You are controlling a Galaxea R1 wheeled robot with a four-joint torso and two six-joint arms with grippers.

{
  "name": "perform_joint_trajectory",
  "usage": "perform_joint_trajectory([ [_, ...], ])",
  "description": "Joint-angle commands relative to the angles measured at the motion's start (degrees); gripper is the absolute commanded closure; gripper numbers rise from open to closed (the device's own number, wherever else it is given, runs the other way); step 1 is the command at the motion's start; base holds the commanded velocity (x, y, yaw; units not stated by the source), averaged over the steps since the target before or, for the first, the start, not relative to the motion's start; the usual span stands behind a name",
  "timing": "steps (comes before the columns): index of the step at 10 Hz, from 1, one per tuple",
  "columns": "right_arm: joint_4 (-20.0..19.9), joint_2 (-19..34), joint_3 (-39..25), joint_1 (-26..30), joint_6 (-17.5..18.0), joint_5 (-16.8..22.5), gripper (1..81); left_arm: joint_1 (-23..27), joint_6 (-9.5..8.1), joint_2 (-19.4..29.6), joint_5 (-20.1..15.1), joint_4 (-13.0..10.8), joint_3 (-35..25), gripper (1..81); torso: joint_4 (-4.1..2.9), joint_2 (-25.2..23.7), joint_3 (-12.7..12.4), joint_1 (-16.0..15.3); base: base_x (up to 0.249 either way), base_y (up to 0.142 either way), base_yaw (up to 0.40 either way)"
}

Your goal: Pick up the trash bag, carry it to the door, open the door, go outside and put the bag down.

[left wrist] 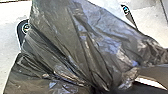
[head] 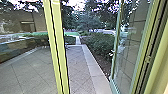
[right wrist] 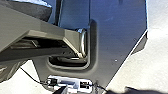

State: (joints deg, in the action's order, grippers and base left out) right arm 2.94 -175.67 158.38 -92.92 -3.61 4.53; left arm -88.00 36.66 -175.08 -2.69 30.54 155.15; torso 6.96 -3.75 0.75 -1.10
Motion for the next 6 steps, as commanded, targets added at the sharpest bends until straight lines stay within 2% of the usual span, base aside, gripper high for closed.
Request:
perform_joint_trajectory([
  [1, -1.0, -0.1, -0.3, 2.4, -0.2, 3.6, 1.0, 2.9, 0.43, -0.2, -4.3, -2.2, -0.3, 81.1, 0.00, 0.0, 0.0, 0.0, 0.000, -0.135, 0.000],
  [6, -0.9, -0.1, -0.3, 1.9, -0.2, 3.6, 1.0, 2.9, 0.43, -0.1, -4.4, -2.5, -0.2, 81.1, 0.00, 0.0, 0.0, 0.0, 0.000, -0.134, 0.000],
])
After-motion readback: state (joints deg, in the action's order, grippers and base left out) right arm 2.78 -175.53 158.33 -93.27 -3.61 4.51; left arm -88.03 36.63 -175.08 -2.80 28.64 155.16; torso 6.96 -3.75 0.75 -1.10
